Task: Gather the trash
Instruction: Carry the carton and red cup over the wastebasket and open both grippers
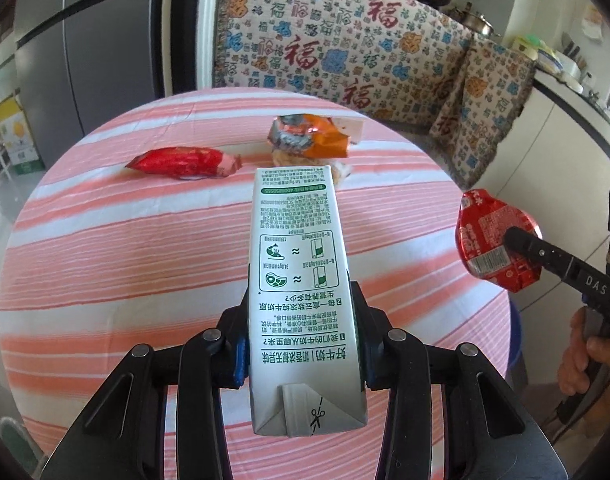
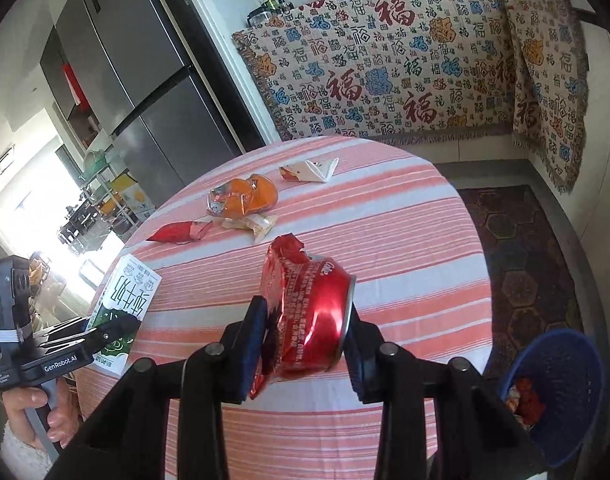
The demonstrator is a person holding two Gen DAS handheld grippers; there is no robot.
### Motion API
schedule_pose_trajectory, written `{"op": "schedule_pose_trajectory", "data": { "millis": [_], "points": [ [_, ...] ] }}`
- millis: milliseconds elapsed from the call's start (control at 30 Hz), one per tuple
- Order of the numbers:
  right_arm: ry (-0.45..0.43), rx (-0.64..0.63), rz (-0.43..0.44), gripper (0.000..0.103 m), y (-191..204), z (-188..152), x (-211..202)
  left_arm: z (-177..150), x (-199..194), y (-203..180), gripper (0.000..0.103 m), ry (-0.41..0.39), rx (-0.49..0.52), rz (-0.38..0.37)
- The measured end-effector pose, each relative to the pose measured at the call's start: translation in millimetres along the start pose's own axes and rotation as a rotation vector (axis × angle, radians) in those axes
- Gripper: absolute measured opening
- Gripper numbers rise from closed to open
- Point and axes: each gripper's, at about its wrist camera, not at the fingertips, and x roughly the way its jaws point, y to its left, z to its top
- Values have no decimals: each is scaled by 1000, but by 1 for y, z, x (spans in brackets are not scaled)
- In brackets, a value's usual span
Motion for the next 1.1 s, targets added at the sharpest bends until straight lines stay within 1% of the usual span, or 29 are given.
{"op": "schedule_pose_trajectory", "data": {
  "millis": [167, 333, 500, 633, 733, 900, 1100],
  "points": [
    [-28, 0, -24, 36, -15, 0, -27, 7, 1, -50, 41, 4, 42, -48],
    [-56, 16, -71, 36, -41, 1, -56, 12, 6, -108, 41, 18, 107, -108],
    [-90, 52, -140, 36, -78, 3, -87, 15, 18, -171, 41, 43, 157, -185],
    [-103, 87, -213, 36, -116, 0, -114, 13, 32, -220, 41, 68, 197, -240],
    [-94, 116, -269, 36, -146, -5, -127, 9, 47, -256, 41, 92, 223, -272],
    [-41, 174, -356, 36, -204, -17, -132, -1, 79, -310, 41, 134, 275, -303],
    [17, 237, -420, 36, -262, -28, -129, -14, 116, -362, 42, 182, 348, -323]
  ]
}}
